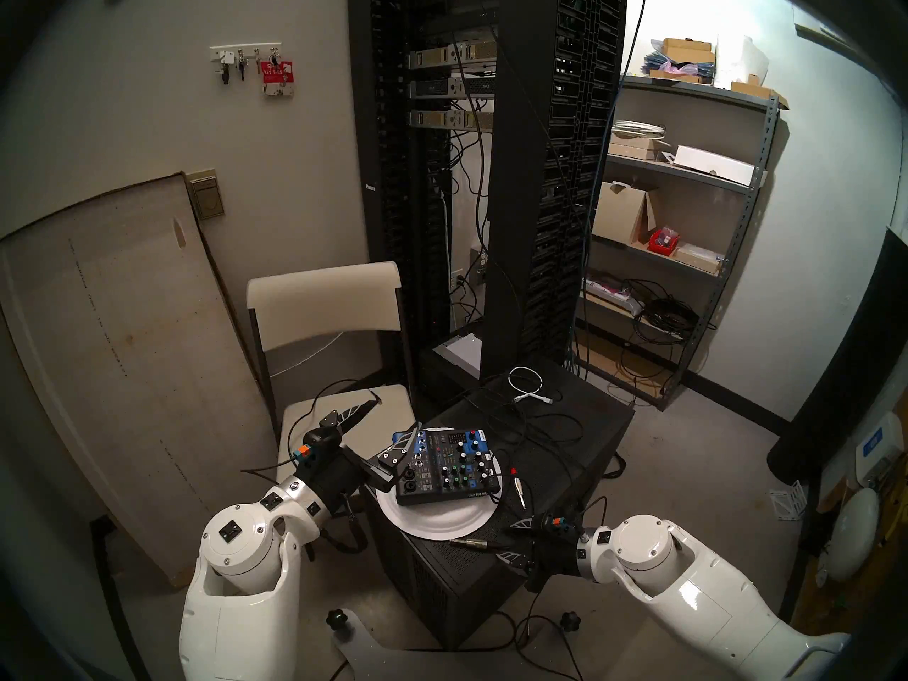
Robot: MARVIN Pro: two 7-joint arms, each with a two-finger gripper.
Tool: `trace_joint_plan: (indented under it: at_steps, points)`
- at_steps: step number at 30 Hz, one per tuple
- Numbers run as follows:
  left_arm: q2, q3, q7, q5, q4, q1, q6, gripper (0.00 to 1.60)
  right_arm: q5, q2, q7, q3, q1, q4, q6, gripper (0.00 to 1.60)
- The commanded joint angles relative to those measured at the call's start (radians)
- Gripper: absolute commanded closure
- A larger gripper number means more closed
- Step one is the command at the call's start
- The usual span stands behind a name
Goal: Insert aux cable
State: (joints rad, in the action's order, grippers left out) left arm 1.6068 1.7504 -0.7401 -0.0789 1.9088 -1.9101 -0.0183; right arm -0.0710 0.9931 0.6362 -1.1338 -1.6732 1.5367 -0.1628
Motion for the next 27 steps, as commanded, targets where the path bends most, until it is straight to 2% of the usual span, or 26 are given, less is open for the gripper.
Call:
trace_joint_plan:
  at_steps: [1, 4, 7, 8, 9, 17, 20, 21, 22, 23, 24, 27]
  points:
    - [0.0, 0.001, 0.001, 0.001, 0.017, 0.001, 0.001, 0.0, 0.005, 0.015, 0.009, 0.011, 0.027, -0.009, 0.007, 0.45]
    - [0.0, 0.001, 0.001, 0.001, 0.017, 0.001, 0.001, 0.0, 0.005, 0.018, 0.013, 0.014, 0.031, -0.011, 0.006, 0.55]
    - [0.0, 0.001, 0.001, 0.001, 0.017, 0.001, 0.001, 0.0, 0.006, 0.019, 0.024, 0.022, 0.042, -0.01, -0.003, 0.59]
    - [0.0, 0.001, 0.001, 0.001, 0.017, 0.001, 0.001, 0.0, 0.007, 0.02, 0.025, 0.023, 0.044, -0.008, -0.006, 0.82]
    - [0.0, 0.001, 0.001, 0.001, 0.017, 0.001, 0.001, 0.0, 0.009, 0.018, 0.034, 0.029, 0.049, -0.009, -0.014, 0.85]
    - [0.0, 0.001, 0.001, 0.001, 0.017, 0.001, 0.001, 0.0, 0.011, 0.018, 0.047, 0.036, 0.053, -0.01, -0.03, 0.98]
    - [0.0, 0.001, 0.001, 0.001, 0.017, 0.001, 0.001, 0.0, 0.011, 0.017, 0.049, 0.034, 0.052, -0.009, -0.029, 1.22]
    - [0.0, 0.001, 0.001, 0.001, 0.017, 0.001, 0.001, 0.0, 0.011, 0.016, 0.051, 0.034, 0.052, -0.008, -0.028, 1.25]
    - [0.0, 0.001, 0.001, 0.001, 0.017, 0.001, 0.001, 0.0, 0.011, 0.016, 0.052, 0.033, 0.051, -0.008, -0.027, 1.4]
    - [0.0, 0.001, 0.001, 0.001, 0.017, 0.001, 0.001, 0.0, 0.011, 0.015, 0.055, 0.032, 0.052, -0.008, -0.025, 1.45]
    - [0.0, 0.001, 0.001, 0.001, 0.017, 0.001, 0.001, 0.0, 0.01, 0.014, 0.056, 0.031, 0.052, -0.008, -0.024, 1.6]
    - [0.0, 0.001, 0.001, 0.001, 0.017, 0.001, 0.001, 0.0, 0.003, 0.008, 0.071, 0.027, 0.052, -0.001, -0.02, 1.6]
